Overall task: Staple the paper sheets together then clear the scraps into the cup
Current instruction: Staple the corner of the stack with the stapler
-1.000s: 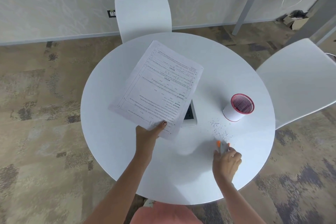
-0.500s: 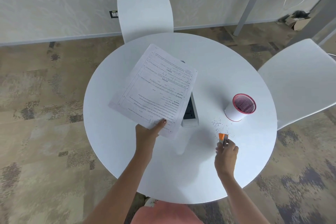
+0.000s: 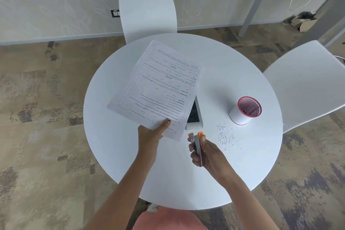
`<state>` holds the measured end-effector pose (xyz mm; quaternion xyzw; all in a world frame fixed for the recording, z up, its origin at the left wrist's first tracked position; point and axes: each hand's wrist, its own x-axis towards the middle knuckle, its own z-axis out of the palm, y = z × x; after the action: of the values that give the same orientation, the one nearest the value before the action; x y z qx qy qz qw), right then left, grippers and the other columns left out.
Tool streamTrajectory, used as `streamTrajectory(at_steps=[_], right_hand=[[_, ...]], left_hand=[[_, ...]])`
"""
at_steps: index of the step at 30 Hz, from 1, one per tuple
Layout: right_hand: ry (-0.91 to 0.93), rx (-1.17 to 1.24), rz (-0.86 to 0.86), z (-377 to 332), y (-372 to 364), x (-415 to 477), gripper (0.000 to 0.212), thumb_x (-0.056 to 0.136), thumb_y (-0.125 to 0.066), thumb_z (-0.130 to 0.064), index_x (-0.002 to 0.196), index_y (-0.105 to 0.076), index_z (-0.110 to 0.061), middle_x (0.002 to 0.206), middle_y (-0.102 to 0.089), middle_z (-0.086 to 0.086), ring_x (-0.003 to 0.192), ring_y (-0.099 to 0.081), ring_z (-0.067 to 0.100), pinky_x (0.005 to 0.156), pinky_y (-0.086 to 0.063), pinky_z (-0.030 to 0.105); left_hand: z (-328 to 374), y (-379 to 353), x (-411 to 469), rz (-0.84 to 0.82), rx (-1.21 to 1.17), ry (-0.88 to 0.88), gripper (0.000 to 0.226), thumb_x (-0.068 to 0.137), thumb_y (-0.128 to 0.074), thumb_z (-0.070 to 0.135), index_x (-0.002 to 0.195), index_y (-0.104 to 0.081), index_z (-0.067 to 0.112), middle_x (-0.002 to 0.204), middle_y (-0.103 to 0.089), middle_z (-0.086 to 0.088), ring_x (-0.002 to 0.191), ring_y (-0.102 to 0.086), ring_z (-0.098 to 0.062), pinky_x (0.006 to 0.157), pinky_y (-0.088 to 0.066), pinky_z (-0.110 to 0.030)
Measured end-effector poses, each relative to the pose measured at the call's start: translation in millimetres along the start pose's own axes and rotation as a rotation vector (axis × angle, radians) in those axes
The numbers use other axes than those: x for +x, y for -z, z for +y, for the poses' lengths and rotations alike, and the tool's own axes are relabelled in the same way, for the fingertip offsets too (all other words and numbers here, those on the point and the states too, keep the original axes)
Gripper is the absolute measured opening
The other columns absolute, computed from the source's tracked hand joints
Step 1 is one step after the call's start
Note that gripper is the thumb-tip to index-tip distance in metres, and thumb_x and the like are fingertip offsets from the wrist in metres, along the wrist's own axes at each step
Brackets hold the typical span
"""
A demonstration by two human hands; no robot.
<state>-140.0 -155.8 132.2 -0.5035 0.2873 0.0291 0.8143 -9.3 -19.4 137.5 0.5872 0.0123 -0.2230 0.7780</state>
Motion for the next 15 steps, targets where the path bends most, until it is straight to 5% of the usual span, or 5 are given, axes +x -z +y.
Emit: streamTrajectory(at_steps=[6, 10, 15], right_hand=[[0.062, -0.069, -0.014, -20.3, -17.9, -4.4, 0.053, 0.088, -0.054, -0.048, 0.116, -0.056, -0.003, 0.085, -0.05, 0.004, 0.057, -0.038, 0.013, 0.053, -0.034, 0.022], [0.059, -0.153, -0.027, -30.2, -26.4, -8.5, 0.048, 0.097, -0.04, -0.05, 0.11, -0.06, -0.009, 0.086, -0.055, 0.001, 0.056, -0.037, 0.014, 0.052, -0.034, 0.021], [0.128, -0.41, 0.001, -39.3, -27.8, -13.8, 0.036, 0.095, -0.047, -0.052, 0.088, -0.063, -0.02, 0.063, -0.047, -0.006, 0.06, -0.038, 0.019, 0.056, -0.03, 0.023]], left_hand=[[9.5, -7.1, -2.0, -0.04, -0.027, -0.023, 0.052, 0.066, -0.076, 0.01, 0.111, -0.061, 0.033, 0.104, -0.073, 0.012, 0.096, -0.07, -0.012, 0.074, -0.06, -0.03], [14.3, -10.6, -1.7, -0.054, -0.016, -0.047, 0.052, 0.068, -0.076, 0.009, 0.112, -0.062, 0.032, 0.109, -0.073, 0.009, 0.097, -0.069, -0.011, 0.076, -0.061, -0.035], [23.6, -13.8, -6.6, -0.073, 0.042, -0.099, 0.051, 0.069, -0.076, 0.012, 0.112, -0.062, 0.036, 0.106, -0.072, 0.013, 0.095, -0.069, -0.01, 0.077, -0.059, -0.038]])
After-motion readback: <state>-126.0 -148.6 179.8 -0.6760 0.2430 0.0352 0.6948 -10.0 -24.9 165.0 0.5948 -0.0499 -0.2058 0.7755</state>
